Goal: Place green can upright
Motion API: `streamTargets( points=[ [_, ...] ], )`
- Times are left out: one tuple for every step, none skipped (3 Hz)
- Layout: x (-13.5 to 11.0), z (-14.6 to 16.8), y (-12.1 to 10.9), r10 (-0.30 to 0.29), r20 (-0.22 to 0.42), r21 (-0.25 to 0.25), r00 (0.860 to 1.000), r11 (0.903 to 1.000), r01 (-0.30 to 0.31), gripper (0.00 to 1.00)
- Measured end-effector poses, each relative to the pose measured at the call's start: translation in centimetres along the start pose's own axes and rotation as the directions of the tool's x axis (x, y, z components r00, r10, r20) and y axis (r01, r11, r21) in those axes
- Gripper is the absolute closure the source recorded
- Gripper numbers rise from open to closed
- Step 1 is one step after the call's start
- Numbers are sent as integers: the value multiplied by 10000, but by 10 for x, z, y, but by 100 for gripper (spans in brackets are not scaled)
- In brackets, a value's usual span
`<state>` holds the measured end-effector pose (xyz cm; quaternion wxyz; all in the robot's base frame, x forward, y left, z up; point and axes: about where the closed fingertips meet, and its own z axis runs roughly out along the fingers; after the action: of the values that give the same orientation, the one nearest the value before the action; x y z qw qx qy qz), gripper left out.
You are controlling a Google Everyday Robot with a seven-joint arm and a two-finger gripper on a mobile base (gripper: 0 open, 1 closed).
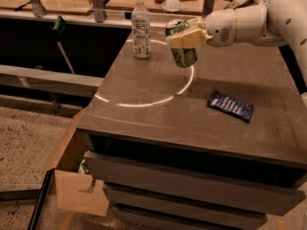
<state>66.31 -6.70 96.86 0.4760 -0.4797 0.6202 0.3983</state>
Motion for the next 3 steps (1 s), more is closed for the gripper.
streamTargets(
  points=[
    [5,7,14,203,1042,281,9943,9993,-234,100],
    [10,12,24,66,1822,492,9832,9987,-159,100],
    [11,20,26,-597,1900,468,9800,9976,517,100]
  ],
)
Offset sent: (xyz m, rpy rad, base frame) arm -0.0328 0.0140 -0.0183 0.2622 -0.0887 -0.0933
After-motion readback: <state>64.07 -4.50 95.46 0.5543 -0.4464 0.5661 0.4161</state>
